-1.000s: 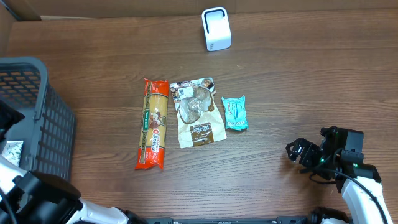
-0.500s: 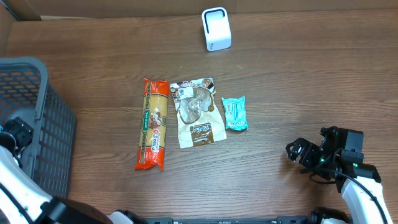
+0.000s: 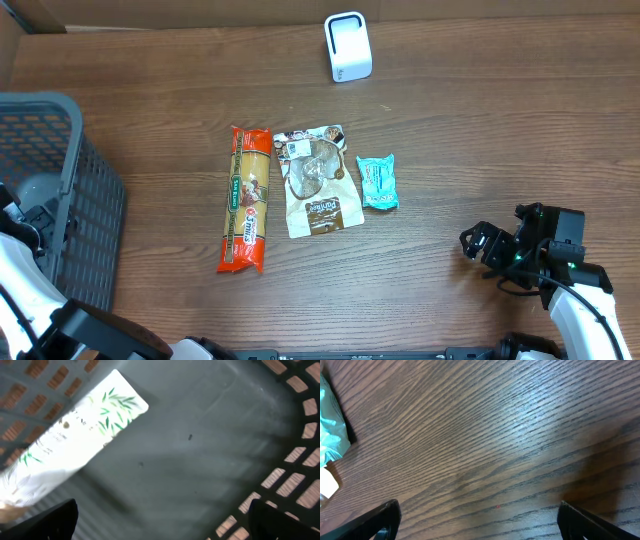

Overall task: Scan the item barcode
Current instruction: 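Grasp the white Pantene conditioner tube inside the basket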

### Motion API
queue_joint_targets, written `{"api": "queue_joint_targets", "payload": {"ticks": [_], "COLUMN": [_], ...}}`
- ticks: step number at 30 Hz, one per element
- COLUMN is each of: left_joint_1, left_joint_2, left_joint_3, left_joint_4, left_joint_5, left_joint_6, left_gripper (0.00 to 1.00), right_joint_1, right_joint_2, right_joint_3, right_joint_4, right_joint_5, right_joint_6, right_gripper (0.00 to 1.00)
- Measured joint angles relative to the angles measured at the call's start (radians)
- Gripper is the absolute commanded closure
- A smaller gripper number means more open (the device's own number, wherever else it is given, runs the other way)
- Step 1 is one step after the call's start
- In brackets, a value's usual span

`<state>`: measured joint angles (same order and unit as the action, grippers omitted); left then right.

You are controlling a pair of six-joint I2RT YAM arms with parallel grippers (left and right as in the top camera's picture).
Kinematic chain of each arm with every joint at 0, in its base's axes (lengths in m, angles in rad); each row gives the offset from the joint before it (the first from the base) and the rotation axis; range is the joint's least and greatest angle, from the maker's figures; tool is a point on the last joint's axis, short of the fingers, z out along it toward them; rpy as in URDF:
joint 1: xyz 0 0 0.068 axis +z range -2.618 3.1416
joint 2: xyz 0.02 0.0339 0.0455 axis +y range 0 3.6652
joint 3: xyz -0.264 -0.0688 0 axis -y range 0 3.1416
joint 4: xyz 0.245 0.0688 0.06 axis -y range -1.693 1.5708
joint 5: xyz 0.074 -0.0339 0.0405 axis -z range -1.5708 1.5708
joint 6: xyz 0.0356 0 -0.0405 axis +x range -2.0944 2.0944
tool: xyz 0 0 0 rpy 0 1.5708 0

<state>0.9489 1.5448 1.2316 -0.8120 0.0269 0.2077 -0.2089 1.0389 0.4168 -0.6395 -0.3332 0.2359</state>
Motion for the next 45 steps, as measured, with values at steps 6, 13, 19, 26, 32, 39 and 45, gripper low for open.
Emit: {"api": "queue_joint_targets", "payload": {"ticks": [6, 13, 19, 26, 32, 39, 45], "left_joint_1": [0.000, 0.000, 0.000, 0.016, 0.094, 0.126, 0.126], "left_joint_2": [0.072, 0.146, 0.147, 0.147, 0.147, 0.147, 0.152], "left_joint_3": [-0.002, -0.003, -0.003, -0.003, -0.003, -0.003, -0.003], "left_joint_4": [0.145, 0.144, 0.158, 0.167, 0.167, 0.167, 0.167], "left_joint_5": [-0.002, -0.005, -0.044, -0.100, -0.103, -0.102, -0.102], "left_joint_6": [0.070, 0.268, 0.409, 0.459, 0.473, 0.499, 0.530], "left_gripper": [0.00, 0.00, 0.00, 0.00, 0.00, 0.00, 0.00], "right_joint_1": [0.000, 0.000, 0.000, 0.000, 0.000, 0.000, 0.000], "right_joint_2": [0.000, 0.000, 0.000, 0.000, 0.000, 0.000, 0.000], "right_joint_3": [0.000, 0.000, 0.000, 0.000, 0.000, 0.000, 0.000], "right_joint_4": [0.000, 0.001, 0.000, 0.000, 0.000, 0.000, 0.000], "right_joint_5": [0.000, 0.000, 0.000, 0.000, 0.000, 0.000, 0.000], "right_joint_6": [0.000, 0.000, 0.000, 0.000, 0.000, 0.000, 0.000], "right_gripper": [0.00, 0.00, 0.00, 0.00, 0.00, 0.00, 0.00]}}
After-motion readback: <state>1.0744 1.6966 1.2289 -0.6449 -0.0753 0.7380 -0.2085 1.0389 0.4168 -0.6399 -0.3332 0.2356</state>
